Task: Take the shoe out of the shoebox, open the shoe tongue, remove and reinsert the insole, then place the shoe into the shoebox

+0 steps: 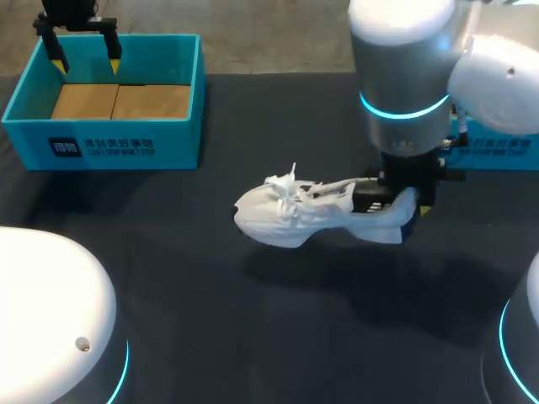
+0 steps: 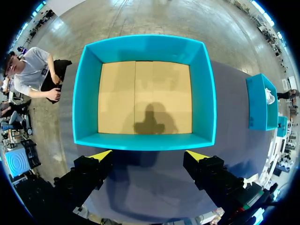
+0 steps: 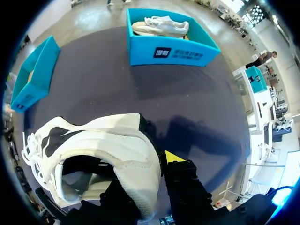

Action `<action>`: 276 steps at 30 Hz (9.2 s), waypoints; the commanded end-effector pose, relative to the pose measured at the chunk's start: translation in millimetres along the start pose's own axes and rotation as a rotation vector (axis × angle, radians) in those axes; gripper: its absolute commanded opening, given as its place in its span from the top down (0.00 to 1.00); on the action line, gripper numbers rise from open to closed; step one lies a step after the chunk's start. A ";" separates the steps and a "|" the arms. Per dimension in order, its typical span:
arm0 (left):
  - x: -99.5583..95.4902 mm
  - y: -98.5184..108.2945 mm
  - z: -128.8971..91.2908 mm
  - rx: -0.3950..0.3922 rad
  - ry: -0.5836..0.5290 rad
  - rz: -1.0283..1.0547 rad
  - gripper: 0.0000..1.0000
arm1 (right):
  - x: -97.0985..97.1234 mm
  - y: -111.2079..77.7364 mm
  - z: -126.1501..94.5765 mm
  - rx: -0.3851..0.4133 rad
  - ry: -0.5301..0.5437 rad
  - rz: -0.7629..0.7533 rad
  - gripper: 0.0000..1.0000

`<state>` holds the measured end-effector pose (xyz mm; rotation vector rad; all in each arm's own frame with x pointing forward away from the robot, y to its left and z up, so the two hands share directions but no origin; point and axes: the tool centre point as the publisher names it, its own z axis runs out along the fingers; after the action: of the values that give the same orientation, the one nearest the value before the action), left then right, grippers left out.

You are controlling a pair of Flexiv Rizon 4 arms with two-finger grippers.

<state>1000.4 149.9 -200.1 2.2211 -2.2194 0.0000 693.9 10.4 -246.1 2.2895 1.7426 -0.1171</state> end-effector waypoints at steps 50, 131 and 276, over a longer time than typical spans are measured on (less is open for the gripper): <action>0.0 0.1 -0.2 0.000 -0.001 0.000 0.00 | 70.4 -19.4 118.7 0.107 0.067 -0.070 1.00; 0.0 0.1 -0.2 0.000 -0.001 0.000 0.00 | 25.2 -15.7 3.6 -0.077 0.553 -0.660 0.00; 0.0 0.1 -0.2 0.000 -0.001 0.000 0.00 | 60.8 1.0 155.3 -0.893 1.089 -1.192 0.00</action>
<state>1000.4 149.8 -200.0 2.2211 -2.2196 -0.0002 723.6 24.4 -407.3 0.4053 2.5270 1.5299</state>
